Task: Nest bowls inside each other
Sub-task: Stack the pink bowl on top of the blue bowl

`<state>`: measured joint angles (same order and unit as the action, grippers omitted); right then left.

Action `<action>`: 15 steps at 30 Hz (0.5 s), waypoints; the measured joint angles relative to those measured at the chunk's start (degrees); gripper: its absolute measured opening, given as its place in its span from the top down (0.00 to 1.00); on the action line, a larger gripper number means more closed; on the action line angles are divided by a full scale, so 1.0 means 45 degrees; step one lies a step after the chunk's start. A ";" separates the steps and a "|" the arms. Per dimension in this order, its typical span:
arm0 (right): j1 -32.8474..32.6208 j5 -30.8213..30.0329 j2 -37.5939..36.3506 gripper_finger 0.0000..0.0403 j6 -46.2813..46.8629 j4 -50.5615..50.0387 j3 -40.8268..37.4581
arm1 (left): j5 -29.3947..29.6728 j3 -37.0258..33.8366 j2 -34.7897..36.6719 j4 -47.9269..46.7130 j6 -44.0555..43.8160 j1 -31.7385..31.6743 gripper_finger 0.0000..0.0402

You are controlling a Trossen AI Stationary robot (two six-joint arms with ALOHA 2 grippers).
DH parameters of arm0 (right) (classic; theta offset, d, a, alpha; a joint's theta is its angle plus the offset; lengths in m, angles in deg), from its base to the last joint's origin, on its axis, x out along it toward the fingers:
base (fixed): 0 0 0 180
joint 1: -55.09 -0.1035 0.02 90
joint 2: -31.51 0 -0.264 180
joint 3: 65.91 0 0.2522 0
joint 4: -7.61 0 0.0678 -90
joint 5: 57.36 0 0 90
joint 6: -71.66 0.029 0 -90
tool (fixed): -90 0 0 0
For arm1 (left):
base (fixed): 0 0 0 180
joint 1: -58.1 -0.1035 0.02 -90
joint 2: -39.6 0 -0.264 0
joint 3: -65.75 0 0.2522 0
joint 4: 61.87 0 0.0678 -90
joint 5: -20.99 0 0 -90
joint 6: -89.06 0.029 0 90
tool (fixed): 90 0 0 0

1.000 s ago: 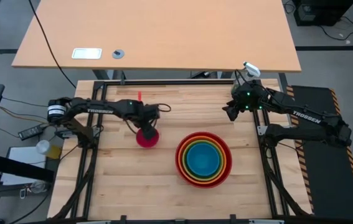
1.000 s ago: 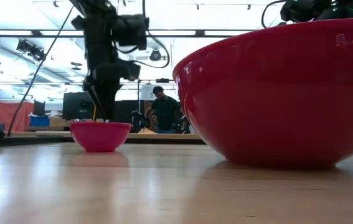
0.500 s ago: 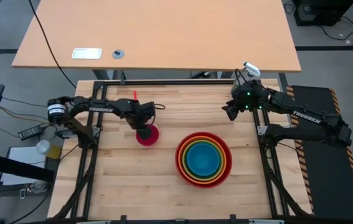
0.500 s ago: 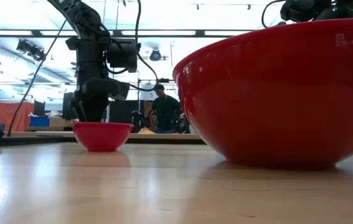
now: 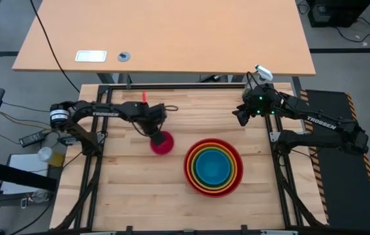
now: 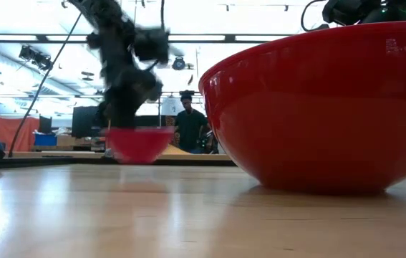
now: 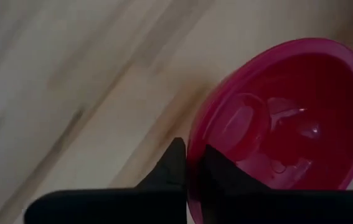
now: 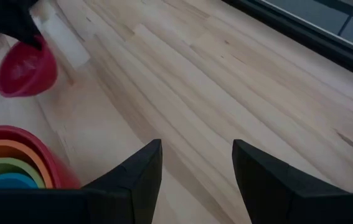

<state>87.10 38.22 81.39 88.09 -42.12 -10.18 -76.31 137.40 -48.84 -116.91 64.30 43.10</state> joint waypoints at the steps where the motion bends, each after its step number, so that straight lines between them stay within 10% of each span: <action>1: 0.0000 0.0000 -0.0002 0.50 -0.0011 0.0000 0.0000 | -0.0021 0.0483 0.0000 0.0088 0.0066 0.0122 0.97; 15: 0.0000 0.0292 0.0831 0.50 -0.0258 0.0088 0.0005 | 0.0704 0.9467 -0.4407 -0.1790 0.0358 0.2347 0.97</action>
<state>87.10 39.53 85.12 86.93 -41.72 -10.15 -73.14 180.01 -68.67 -124.97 65.91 53.66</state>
